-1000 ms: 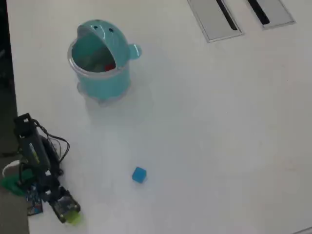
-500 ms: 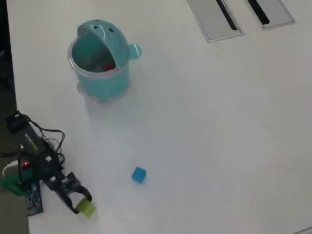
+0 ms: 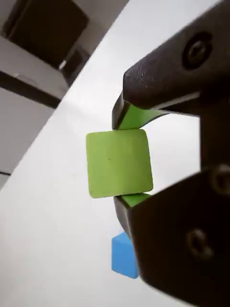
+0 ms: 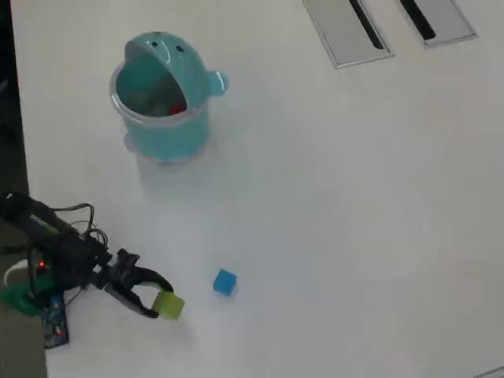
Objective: Grasp RGB lego blocks and put them in the bin one by one.
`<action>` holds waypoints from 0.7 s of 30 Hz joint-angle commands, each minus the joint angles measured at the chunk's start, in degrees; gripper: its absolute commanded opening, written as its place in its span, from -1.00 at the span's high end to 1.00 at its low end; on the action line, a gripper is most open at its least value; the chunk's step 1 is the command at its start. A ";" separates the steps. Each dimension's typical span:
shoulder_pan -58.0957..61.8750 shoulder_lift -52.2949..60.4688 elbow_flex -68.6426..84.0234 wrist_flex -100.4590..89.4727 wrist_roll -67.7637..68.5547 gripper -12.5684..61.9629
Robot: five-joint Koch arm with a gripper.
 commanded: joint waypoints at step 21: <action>-62.93 4.39 -36.12 5.54 6.86 0.47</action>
